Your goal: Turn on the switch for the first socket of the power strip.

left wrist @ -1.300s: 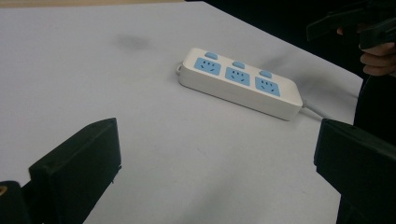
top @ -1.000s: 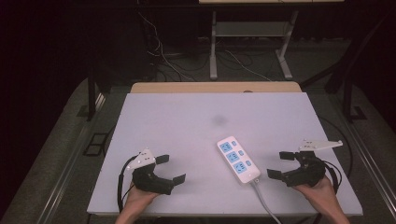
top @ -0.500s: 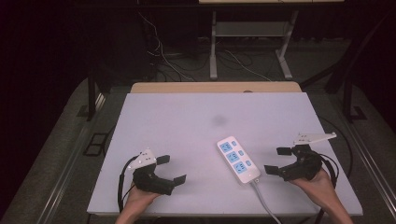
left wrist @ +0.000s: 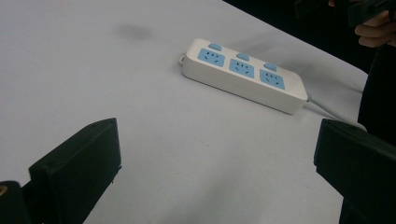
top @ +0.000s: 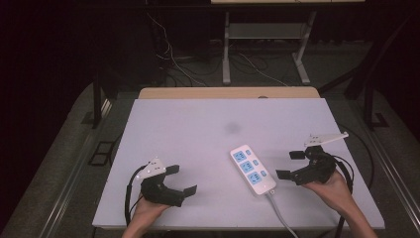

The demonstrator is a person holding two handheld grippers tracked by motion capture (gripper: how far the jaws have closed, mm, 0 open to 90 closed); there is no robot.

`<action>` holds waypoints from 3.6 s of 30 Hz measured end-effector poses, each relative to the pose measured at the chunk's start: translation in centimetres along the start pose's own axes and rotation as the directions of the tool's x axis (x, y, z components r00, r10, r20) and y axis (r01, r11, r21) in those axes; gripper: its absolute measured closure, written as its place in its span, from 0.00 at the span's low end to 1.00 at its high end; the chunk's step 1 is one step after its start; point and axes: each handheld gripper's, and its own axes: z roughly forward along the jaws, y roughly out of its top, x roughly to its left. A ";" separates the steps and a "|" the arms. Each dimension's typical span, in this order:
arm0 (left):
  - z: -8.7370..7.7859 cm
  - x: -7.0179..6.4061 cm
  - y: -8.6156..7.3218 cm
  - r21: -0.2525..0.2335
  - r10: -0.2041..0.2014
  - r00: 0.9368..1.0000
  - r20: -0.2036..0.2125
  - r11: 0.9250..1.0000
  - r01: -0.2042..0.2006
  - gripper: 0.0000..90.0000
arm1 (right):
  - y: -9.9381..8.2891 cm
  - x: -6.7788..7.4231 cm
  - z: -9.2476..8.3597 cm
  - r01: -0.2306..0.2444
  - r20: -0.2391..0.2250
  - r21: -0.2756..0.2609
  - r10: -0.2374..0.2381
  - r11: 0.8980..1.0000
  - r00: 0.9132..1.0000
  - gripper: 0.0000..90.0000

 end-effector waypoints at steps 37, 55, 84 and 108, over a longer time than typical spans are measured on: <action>0.0 0.0 0.0 0.000 -0.001 1.000 0.002 1.000 0.001 0.00 | 3.7 0.7 4.4 0.104 -0.044 0.203 -0.097 0.974 0.994 0.17; 0.0 0.0 -0.1 -0.014 0.013 1.000 0.004 1.000 -0.013 0.00 | 3.6 -0.2 5.0 0.135 -0.070 0.236 -0.121 0.962 0.990 0.67; 0.0 0.1 -0.1 -0.020 0.016 1.000 0.004 1.000 -0.016 0.00 | 2.9 -1.0 7.1 0.165 -0.130 0.342 -0.128 0.925 0.983 0.99; 0.1 0.0 -0.1 -0.014 0.018 1.000 0.002 1.000 -0.018 0.00 | 2.3 -1.0 7.4 0.190 -0.110 0.333 -0.162 0.924 0.981 1.00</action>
